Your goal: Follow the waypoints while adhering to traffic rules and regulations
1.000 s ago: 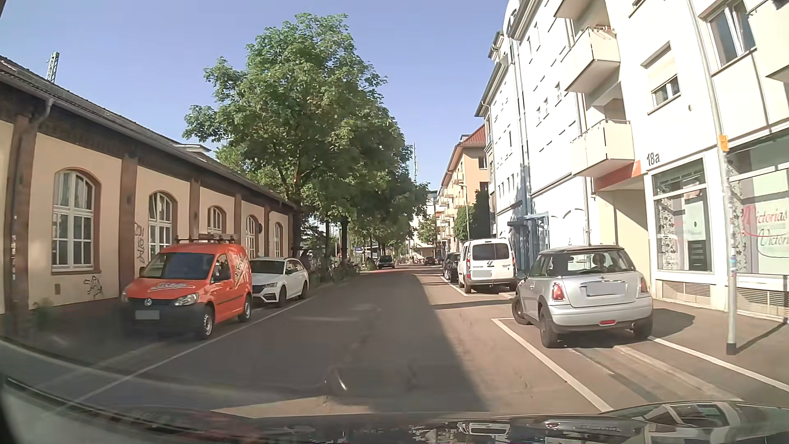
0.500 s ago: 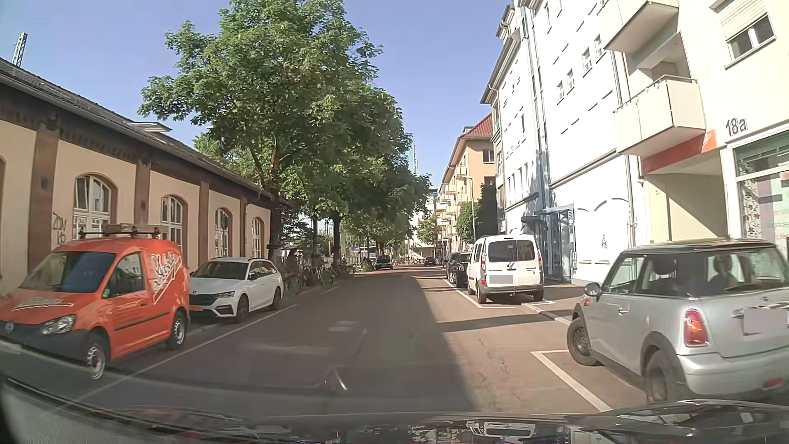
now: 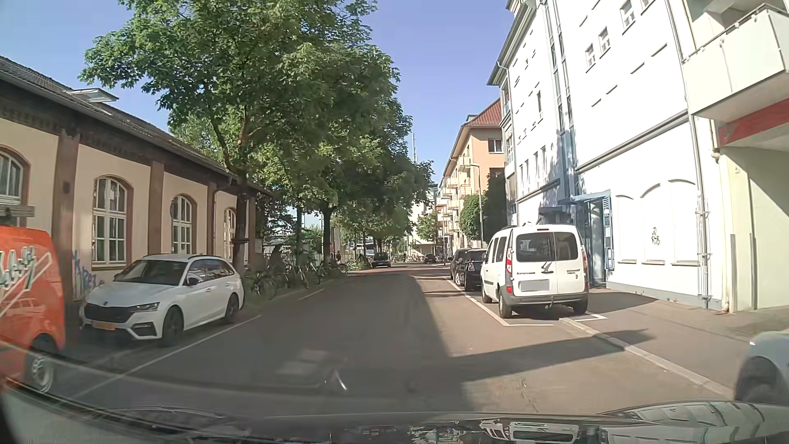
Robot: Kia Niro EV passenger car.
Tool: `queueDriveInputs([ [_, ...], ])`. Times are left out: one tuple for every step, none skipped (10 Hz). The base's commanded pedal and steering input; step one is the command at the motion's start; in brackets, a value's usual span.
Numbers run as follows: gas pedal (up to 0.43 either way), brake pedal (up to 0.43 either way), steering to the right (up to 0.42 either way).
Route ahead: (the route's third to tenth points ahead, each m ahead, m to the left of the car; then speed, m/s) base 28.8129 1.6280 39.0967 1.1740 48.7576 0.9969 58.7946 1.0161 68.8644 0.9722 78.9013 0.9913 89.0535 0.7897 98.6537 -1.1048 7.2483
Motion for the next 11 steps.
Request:
queueDriveInputs([
  [0.028, 0.000, 0.001],
  [0.028, 0.000, 0.001],
  [0.028, 0.000, 0.001],
  [0.028, 0.000, 0.001],
  [0.028, 0.000, 0.002],
  [0.028, 0.000, 0.002],
  [0.028, 0.000, 0.002],
  [0.028, 0.000, 0.001],
  [0.020, 0.000, 0.002],
  [0.020, 0.000, 0.002],
  [0.020, 0.000, 0.002],
])
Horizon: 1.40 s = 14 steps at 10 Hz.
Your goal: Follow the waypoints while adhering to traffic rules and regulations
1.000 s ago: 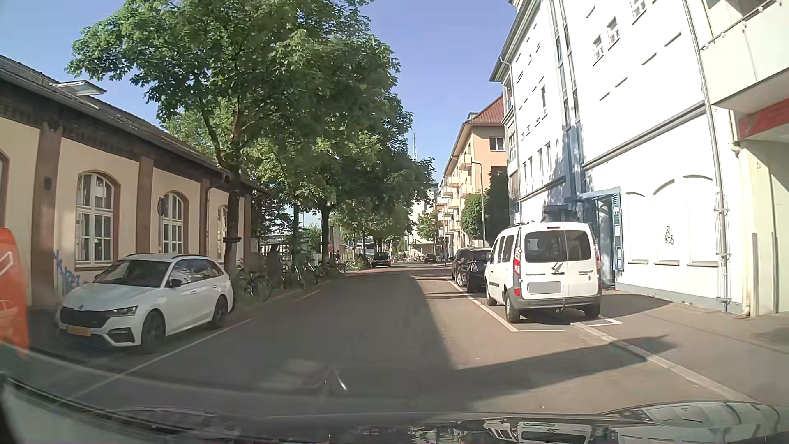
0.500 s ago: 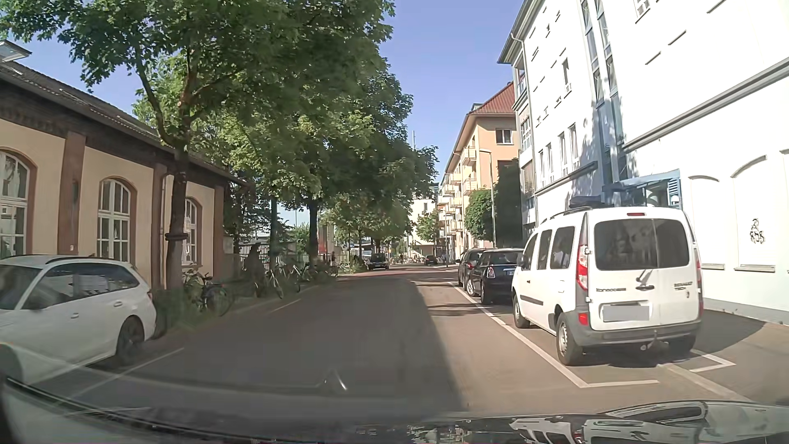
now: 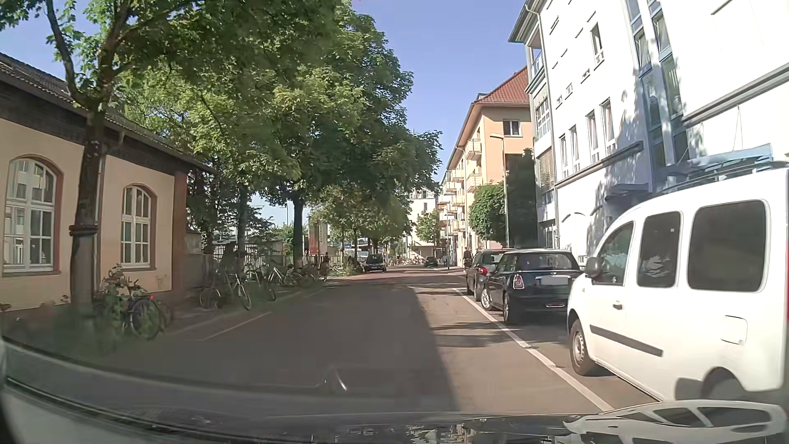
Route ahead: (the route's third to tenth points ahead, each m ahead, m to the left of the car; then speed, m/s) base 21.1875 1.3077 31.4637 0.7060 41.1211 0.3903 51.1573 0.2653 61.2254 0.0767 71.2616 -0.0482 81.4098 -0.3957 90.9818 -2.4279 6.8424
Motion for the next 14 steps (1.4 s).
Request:
queueDriveInputs([
  [0.020, 0.000, 0.001],
  [0.020, 0.000, 0.001],
  [0.020, 0.000, 0.001],
  [0.028, 0.000, 0.001],
  [0.028, 0.000, 0.001],
  [0.028, 0.000, 0.001],
  [0.028, 0.000, 0.000],
  [0.028, 0.000, 0.000],
  [0.028, 0.000, 0.001],
  [0.028, 0.000, 0.001],
  [0.028, 0.000, 0.001],
  [0.028, 0.000, 0.001],
  [0.028, 0.000, 0.001],
  [0.028, 0.000, 0.001],
])
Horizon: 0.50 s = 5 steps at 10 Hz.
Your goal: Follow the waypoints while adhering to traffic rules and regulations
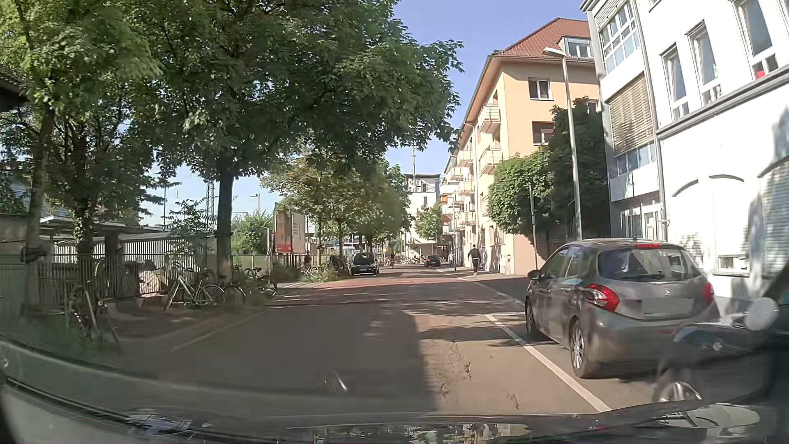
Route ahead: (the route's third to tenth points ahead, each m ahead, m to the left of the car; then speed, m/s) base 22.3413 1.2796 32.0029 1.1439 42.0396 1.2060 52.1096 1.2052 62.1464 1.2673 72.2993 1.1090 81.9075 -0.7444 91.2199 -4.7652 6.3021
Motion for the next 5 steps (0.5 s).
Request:
queueDriveInputs([
  [0.028, 0.000, 0.000],
  [0.028, 0.000, 0.001],
  [0.028, 0.000, 0.005],
  [0.028, 0.000, 0.011],
  [0.028, 0.000, 0.015],
])
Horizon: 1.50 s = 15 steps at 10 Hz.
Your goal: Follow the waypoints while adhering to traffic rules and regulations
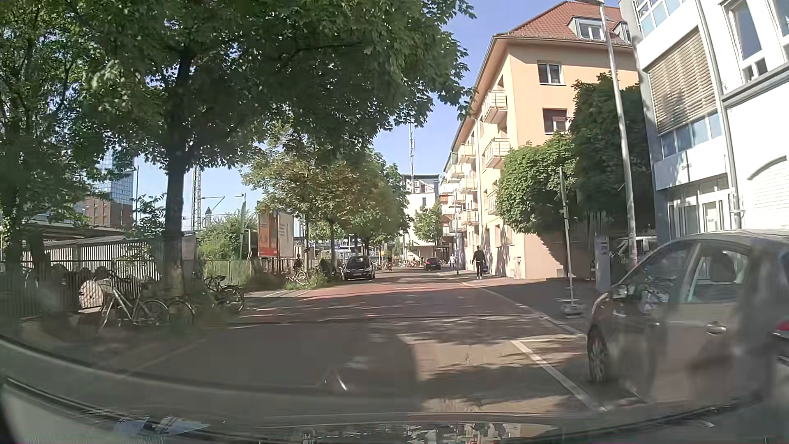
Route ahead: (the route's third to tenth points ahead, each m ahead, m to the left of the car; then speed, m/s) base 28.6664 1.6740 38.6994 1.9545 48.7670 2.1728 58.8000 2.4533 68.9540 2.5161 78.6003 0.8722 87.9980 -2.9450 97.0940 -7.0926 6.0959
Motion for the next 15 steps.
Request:
queueDriveInputs([
  [0.028, 0.000, 0.014],
  [0.028, 0.000, 0.012],
  [0.028, 0.000, 0.015],
  [0.028, 0.000, 0.025],
  [0.028, 0.000, 0.035],
  [0.028, 0.000, 0.043],
  [0.028, 0.000, 0.051],
  [0.028, 0.000, 0.056],
  [0.028, 0.000, 0.063],
  [0.028, 0.000, 0.067],
  [0.028, 0.000, 0.072],
  [0.028, 0.000, 0.075],
  [0.028, 0.000, 0.077],
  [0.028, 0.000, 0.075],
  [0.028, 0.000, 0.071],
])
